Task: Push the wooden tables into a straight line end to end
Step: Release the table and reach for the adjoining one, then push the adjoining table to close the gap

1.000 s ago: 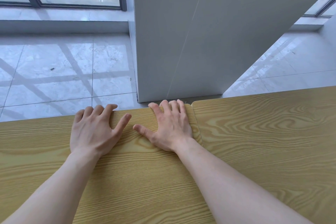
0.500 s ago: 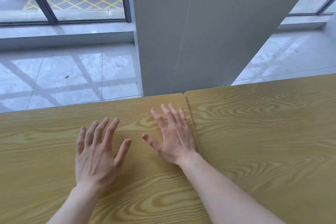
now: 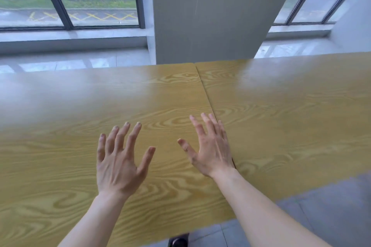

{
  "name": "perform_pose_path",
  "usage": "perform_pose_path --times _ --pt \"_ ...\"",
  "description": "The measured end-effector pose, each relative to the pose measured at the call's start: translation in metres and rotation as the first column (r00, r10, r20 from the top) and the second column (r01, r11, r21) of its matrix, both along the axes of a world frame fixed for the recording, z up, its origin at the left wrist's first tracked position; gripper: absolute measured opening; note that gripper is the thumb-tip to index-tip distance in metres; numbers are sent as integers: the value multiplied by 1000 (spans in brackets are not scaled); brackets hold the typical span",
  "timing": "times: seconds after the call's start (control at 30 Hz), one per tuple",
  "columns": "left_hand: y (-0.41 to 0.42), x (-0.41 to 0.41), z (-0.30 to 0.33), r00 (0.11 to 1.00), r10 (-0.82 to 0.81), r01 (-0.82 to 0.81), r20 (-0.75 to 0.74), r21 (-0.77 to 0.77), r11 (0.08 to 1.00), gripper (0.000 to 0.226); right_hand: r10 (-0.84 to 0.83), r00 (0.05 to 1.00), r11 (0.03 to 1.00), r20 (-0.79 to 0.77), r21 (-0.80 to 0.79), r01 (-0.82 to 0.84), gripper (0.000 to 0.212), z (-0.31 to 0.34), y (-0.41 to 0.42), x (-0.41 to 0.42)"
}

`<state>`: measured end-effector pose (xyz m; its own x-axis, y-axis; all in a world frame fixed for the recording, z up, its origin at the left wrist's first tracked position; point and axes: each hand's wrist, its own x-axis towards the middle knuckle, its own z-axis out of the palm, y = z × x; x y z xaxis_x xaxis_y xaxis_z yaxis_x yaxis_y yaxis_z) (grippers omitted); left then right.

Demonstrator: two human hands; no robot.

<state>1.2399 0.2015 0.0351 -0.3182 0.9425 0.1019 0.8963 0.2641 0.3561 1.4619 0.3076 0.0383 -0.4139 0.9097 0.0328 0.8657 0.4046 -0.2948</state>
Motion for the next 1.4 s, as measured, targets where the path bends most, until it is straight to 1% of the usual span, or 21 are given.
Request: perform_pose_path --times 0.17,0.33,0.53,0.63,0.8,1.2,1.4 --pt "-73 24 -9 1000 -14 14 -12 -1 1000 76 2 1000 1000 28 -22 -2 89 -18 -83 23" --pt "-99 47 -27 999 -40 39 -12 -22 999 77 29 999 1000 21 -1 -29 86 -42 -122 31" --pt "-106 70 -57 999 -34 31 -31 -82 996 76 37 999 999 40 30 -38 85 -66 -123 54" --pt "-104 71 -64 997 -29 23 -70 -74 997 76 33 999 997 37 71 -36 82 -72 -123 56" --pt "-102 72 -66 996 -5 -1 -86 -71 997 78 9 1000 993 6 115 -10 78 -74 -121 54" --pt "-93 85 -64 992 12 -23 -125 -88 996 81 15 1000 992 -24 122 -12 78 -77 -107 61" --pt "-94 86 -60 993 2 -16 -117 -117 993 83 7 1000 996 -4 93 -7 79 -75 -110 60"
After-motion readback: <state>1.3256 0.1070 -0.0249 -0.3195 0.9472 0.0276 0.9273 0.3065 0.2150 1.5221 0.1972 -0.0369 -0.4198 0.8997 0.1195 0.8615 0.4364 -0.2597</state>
